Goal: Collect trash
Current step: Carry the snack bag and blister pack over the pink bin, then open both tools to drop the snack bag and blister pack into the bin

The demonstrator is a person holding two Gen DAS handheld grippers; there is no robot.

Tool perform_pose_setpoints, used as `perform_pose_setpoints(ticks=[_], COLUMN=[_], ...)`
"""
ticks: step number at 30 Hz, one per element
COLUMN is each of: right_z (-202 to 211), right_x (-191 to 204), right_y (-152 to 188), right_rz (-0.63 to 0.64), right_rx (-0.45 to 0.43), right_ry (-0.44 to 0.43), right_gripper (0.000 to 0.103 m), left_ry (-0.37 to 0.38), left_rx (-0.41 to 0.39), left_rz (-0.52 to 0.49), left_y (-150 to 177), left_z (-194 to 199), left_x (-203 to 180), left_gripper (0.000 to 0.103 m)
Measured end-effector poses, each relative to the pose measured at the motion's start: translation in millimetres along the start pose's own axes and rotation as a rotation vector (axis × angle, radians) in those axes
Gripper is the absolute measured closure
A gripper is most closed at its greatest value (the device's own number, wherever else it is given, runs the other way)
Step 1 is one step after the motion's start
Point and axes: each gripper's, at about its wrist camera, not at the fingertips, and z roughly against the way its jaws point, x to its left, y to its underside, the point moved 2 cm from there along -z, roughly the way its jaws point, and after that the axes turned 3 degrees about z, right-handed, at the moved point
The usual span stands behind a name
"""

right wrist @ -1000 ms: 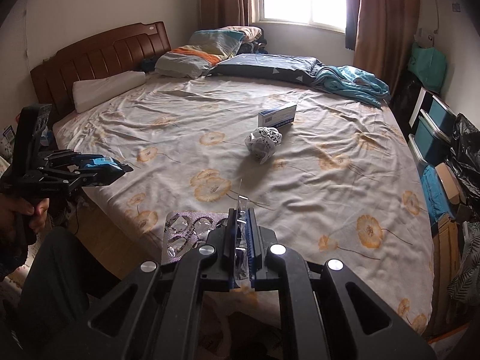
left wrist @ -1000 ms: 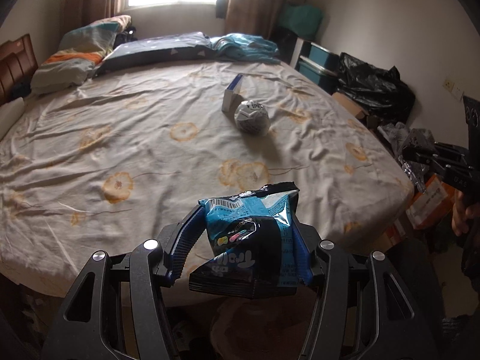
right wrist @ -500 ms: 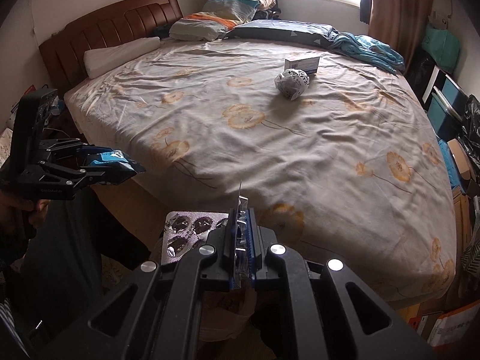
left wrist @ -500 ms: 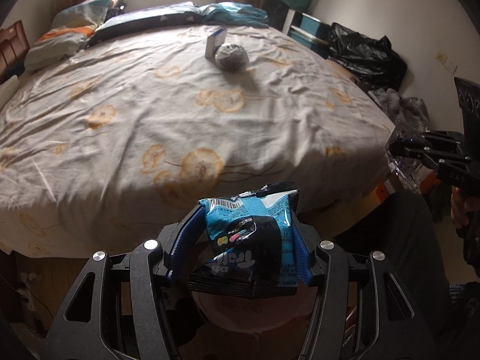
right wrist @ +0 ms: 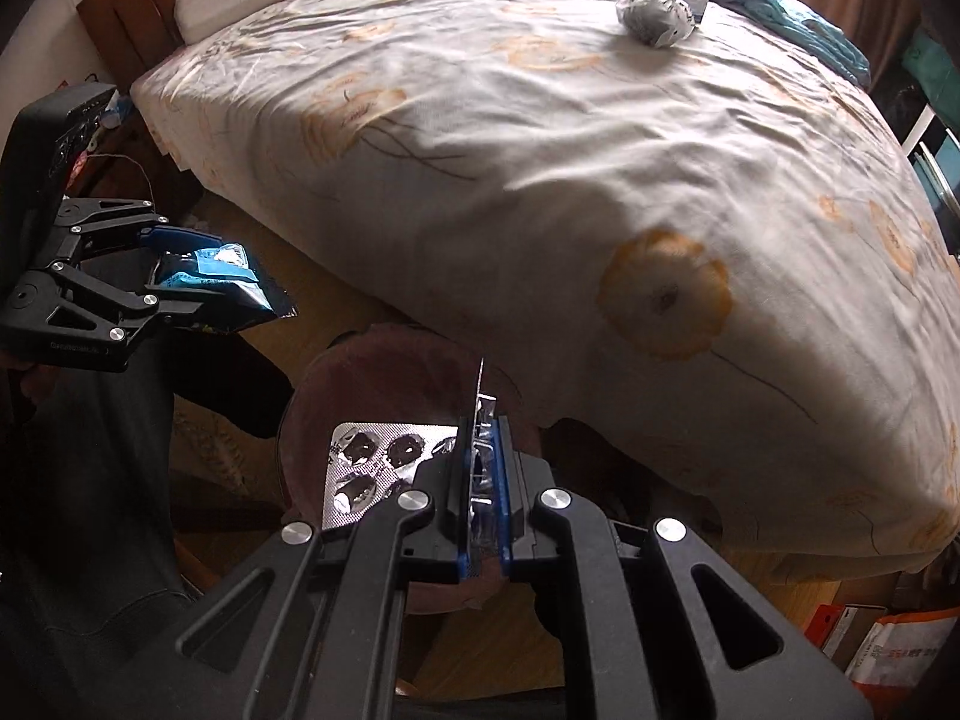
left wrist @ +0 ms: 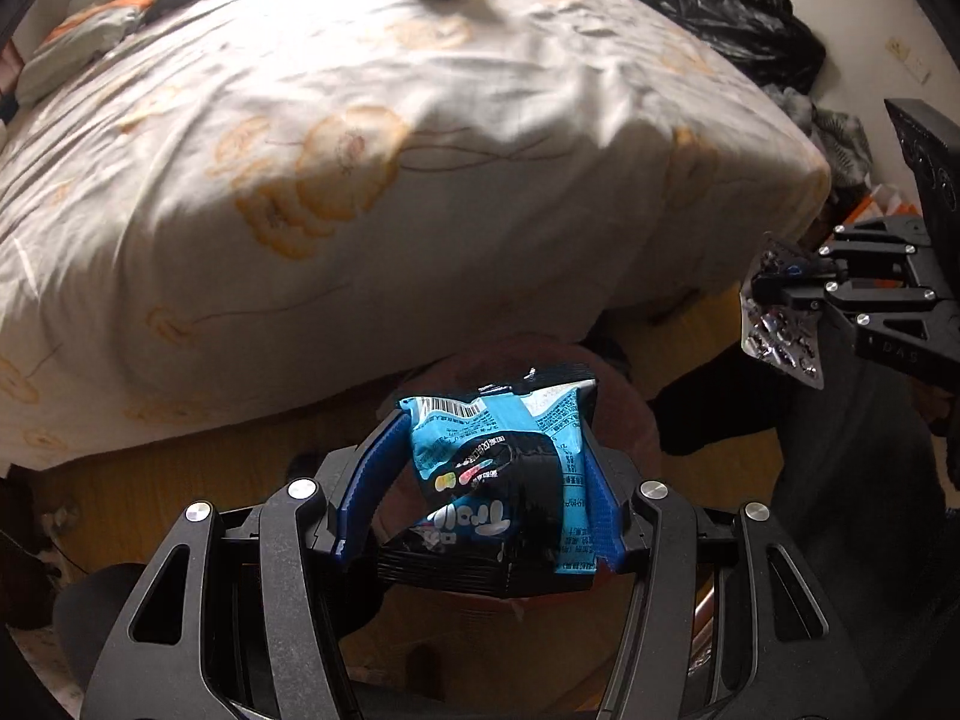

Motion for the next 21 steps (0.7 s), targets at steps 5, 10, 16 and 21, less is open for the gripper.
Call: perform_pose_setpoints(ticks=[5, 10, 16, 21], right_z=[-28, -52, -87, -110], right_x=[2, 3, 3, 7], right_y=[10, 16, 12, 11], right_rz=[0.027, 0.058, 0.11, 0.164], right_rx=[0.081, 0.155, 0.242, 0.301], right_ry=[-0.013, -0.026, -0.019, -0.046], right_gripper=[0.097, 0.097, 0.097, 0.097], left_ry=[0.007, 0.025, 0.028, 0.041], left_rx=[0.083, 0.153, 0.223, 0.291], left_rz=[0.002, -0.015, -0.044, -0.036], left_y=[11, 16, 15, 17], left_z=[-33, -61, -91, -120], left_x=[-4, -9, -11, -6], left_gripper=[0.047, 0.047, 0.047, 0.047])
